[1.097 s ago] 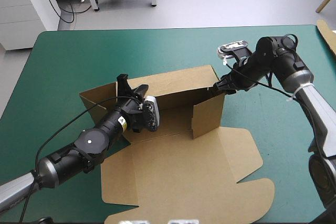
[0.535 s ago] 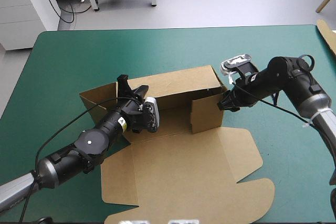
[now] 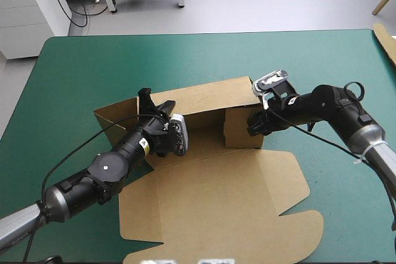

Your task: Fold the box

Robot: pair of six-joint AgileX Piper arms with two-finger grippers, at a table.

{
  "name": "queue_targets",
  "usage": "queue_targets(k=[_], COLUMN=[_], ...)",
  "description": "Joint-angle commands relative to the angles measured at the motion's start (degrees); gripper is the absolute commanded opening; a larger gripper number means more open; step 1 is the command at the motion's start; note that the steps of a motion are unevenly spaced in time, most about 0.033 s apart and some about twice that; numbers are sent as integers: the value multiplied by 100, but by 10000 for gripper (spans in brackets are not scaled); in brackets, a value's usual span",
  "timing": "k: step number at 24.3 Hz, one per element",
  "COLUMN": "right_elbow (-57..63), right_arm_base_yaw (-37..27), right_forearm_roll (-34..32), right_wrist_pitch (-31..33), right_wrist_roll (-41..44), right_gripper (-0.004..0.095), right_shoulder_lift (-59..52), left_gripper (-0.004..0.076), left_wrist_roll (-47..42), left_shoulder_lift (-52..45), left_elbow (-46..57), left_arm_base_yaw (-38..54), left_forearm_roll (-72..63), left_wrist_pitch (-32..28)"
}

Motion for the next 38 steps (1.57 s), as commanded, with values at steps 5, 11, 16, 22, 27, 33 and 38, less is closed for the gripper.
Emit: queue_targets(k=[5, 11, 16, 22, 27, 33, 38], right_elbow=[92, 351, 351, 351, 351, 351, 351], right_arm_base_yaw=[524, 1010, 1055, 1055, 1055, 1055, 1055], right_forearm_roll=[-1209, -1367, -1331, -1310, -1379, -1379, -1488], right_wrist_pitch=[-850, -1669, -1679, -1719, -1966, -2125, -2177], right_wrist_roll=[1663, 2006, 2230, 2230, 2516, 2561, 2682], right_gripper=[436, 135, -21, -21, -20, -20, -19], right_shoulder_lift=[-231, -304, -304, -304, -304, -241, -146], left_gripper=[-8, -8, 44, 375, 409, 409, 409], left_wrist_roll=[-132, -132, -132, -156, -429, -497, -444], left_shoulder_lift=[-98, -98, -108, -133, -468, -1049, -1342], left_elbow=[-106, -106, -106, -116, -116, -116, -116], left_arm_base_yaw=[-40, -40, -40, -40, -92, -534, -991], left_forearm_roll=[-23, -23, -23, -35, -95, -398, -878], left_wrist_pitch=[-313, -739, -713, -787, -787, -748, -305])
